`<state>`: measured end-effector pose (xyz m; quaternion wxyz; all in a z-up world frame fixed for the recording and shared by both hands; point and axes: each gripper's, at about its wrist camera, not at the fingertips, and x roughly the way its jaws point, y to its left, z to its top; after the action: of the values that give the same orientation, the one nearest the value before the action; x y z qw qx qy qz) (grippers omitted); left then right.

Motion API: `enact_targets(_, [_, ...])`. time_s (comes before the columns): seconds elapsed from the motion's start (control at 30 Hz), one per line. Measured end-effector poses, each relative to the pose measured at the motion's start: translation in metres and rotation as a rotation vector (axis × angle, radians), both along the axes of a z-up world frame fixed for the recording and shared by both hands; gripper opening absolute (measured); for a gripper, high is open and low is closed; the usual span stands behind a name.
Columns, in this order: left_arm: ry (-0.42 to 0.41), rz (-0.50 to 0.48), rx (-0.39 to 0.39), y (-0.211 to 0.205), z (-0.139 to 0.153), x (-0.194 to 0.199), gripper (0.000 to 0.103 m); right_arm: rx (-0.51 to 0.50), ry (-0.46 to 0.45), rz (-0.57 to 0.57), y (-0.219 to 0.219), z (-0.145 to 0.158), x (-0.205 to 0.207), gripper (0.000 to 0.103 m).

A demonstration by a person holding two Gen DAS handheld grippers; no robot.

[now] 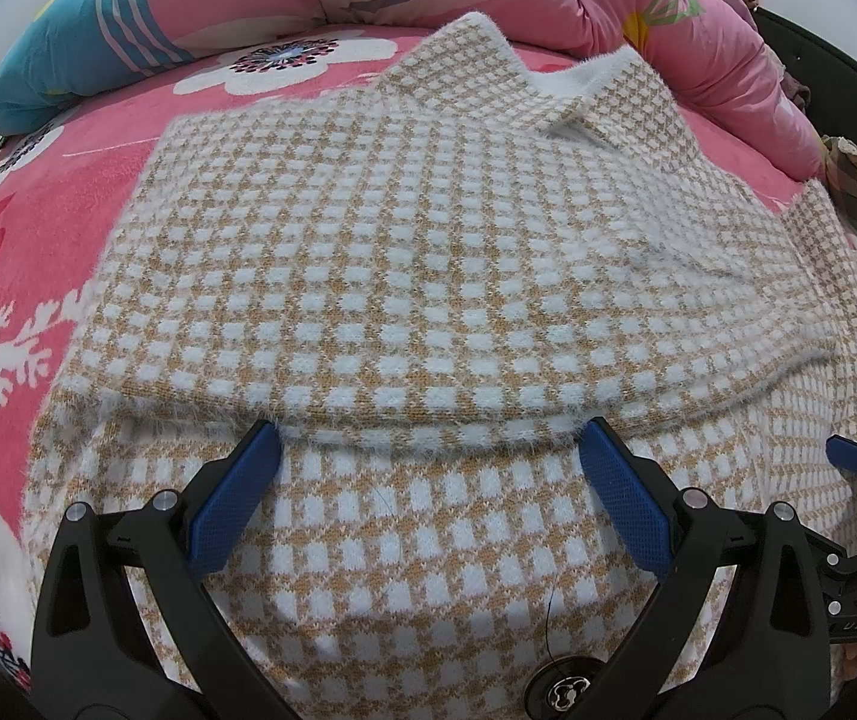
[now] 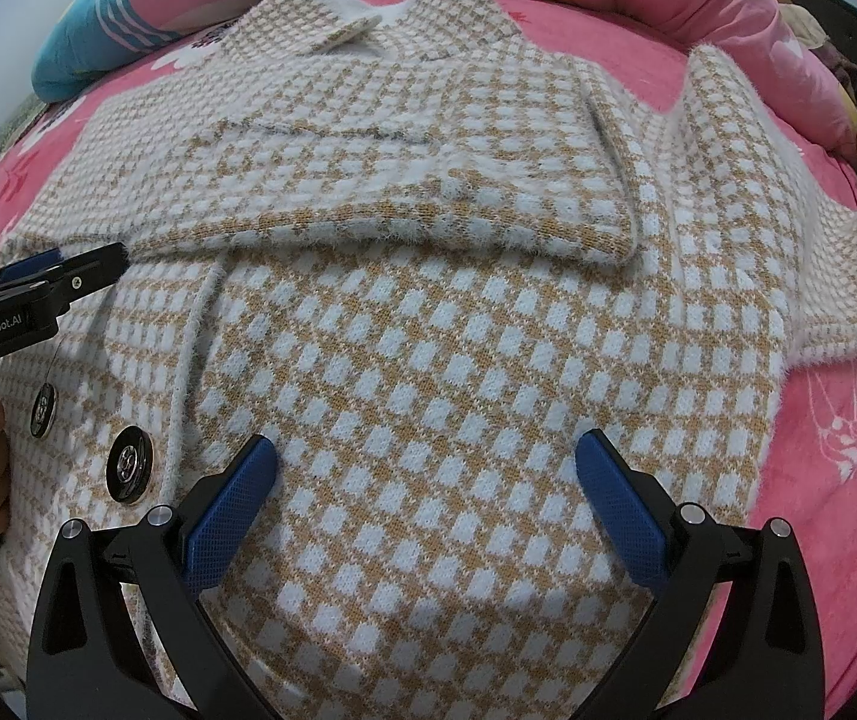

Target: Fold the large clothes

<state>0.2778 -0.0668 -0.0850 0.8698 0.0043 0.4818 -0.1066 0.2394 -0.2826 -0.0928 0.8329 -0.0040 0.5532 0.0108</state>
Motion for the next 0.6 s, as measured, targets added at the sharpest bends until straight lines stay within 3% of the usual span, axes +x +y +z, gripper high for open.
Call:
enact_targets(0.37, [0.001,-0.011,0.028,-0.004,0.010,-0.002,0.096,0.008,-0.009,0.002,-0.003,-0.001,-0.003,0.097])
enact_targets(0.6, [-0.096,-0.039,0.061,-0.028,0.041,0.002,0.096,0.014,-0.036,0.005,-0.008,-0.001,-0.015,0.097])
